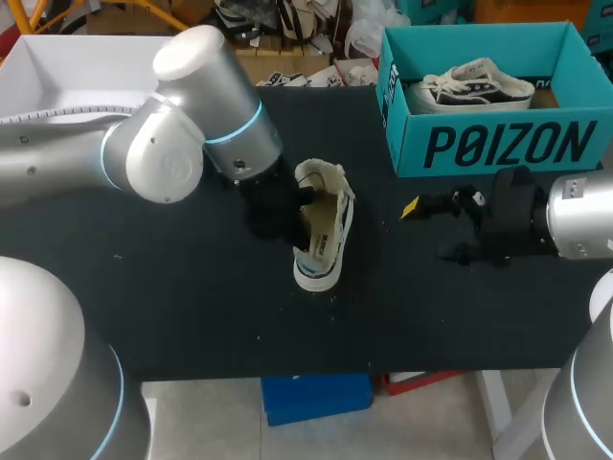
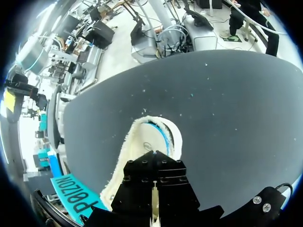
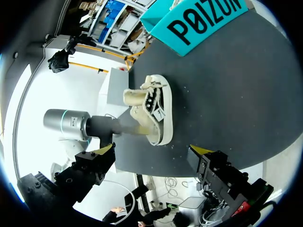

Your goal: Take the shoe out of the shoebox, open the shoe tongue, remove and reinsert the insole, then place the shoe into the shoebox

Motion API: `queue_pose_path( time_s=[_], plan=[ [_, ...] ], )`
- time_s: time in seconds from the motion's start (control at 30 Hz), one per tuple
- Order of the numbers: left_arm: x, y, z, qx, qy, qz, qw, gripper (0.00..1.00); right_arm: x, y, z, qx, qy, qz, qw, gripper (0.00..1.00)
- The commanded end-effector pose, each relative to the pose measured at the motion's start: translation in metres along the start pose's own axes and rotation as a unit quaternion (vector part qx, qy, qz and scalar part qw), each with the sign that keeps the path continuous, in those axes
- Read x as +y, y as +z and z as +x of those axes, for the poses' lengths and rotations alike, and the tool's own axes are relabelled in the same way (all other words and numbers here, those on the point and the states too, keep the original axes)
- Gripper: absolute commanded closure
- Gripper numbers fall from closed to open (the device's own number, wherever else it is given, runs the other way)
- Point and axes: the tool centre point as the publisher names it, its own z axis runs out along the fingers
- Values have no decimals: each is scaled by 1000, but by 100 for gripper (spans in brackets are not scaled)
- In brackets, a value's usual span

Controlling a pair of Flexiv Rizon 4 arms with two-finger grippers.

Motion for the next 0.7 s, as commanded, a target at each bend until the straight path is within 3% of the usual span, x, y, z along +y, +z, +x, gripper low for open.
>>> queue_pose_path(
  time_s=[0.03, 0.47, 0.7],
  plan=[
    [5, 16, -4, 9, -1, 11, 1000, 100, 0, 2, 1, -1, 0, -1, 1000, 0],
    [11, 44, -3, 45, 10, 30, 998, 100, 0, 2, 1, -1, 0, -1, 1000, 0],
    [9, 27, -5, 40, 10, 20, 999, 100, 0, 2, 1, -1, 0, -1, 1000, 0]
  ],
)
